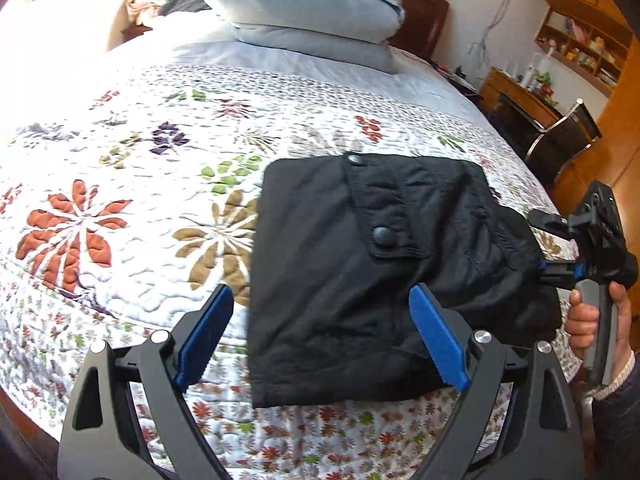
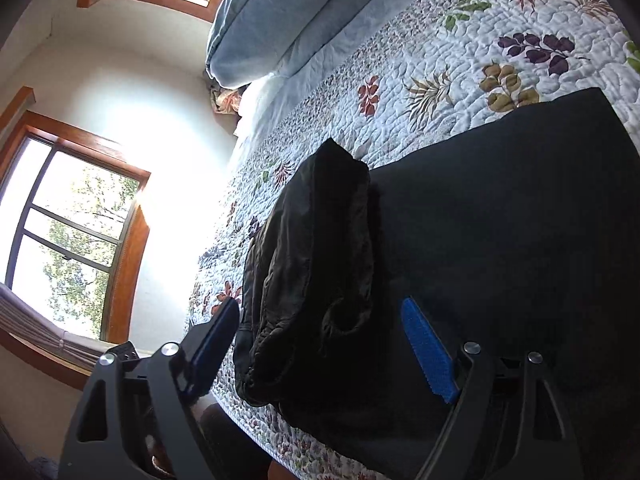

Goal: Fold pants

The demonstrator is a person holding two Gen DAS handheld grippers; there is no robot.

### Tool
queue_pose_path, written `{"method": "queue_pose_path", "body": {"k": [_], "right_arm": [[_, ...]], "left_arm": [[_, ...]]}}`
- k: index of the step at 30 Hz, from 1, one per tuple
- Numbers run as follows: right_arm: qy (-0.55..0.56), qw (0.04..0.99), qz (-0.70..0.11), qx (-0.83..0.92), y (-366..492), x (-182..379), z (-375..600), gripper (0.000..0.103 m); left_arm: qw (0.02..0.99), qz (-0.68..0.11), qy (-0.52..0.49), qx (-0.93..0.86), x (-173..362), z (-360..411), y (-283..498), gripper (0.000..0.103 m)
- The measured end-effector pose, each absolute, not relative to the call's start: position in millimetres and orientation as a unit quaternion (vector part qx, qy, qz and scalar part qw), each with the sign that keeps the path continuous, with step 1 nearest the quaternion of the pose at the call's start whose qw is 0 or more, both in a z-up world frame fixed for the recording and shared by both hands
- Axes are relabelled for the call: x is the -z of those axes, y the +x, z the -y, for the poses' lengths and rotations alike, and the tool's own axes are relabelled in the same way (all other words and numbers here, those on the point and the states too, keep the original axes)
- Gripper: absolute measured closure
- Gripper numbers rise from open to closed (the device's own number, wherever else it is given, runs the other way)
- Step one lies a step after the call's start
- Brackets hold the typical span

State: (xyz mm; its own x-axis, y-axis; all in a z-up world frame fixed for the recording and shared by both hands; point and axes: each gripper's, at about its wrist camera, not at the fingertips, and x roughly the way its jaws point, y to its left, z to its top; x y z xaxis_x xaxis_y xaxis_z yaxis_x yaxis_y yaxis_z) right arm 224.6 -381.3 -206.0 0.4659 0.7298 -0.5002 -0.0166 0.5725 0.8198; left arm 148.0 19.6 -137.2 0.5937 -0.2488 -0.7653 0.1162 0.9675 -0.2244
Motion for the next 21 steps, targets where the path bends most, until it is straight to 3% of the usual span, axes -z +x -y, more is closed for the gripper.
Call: {"method": "queue_pose_path", "body": {"k": [5,9,14,17,18,21], "right_arm": [[0.390,0.745,-0.466,-0.276,236,208,359,0.016],[0.362,0.751,-0.477,-0.279,246,206,337,0.008],[0.310,0.773,-0.486,-0.263,251,204,313,0.008],[0.265,0.794,-0.484,-0.255,247,200,304,0.031],[0.256,0.796,-0.487,-0.253,246,200,304,0.048],[0.258,0.794,-0.482,-0.266,242,197,307,0.064]], "left_arm": [[0.890,-0.448,-0.048,0.062,131,-32,158,0.012],[0.892,-0.445,-0.046,0.059,129,-33,159,0.011],[0.892,-0.447,-0.044,0.057,135,-27,164,0.010],[0.891,-0.449,-0.037,0.054,136,-25,163,0.010],[0.891,-0.450,-0.035,0.054,137,-25,163,0.010],[0.889,-0.454,-0.030,0.049,139,-26,163,0.009]]}}
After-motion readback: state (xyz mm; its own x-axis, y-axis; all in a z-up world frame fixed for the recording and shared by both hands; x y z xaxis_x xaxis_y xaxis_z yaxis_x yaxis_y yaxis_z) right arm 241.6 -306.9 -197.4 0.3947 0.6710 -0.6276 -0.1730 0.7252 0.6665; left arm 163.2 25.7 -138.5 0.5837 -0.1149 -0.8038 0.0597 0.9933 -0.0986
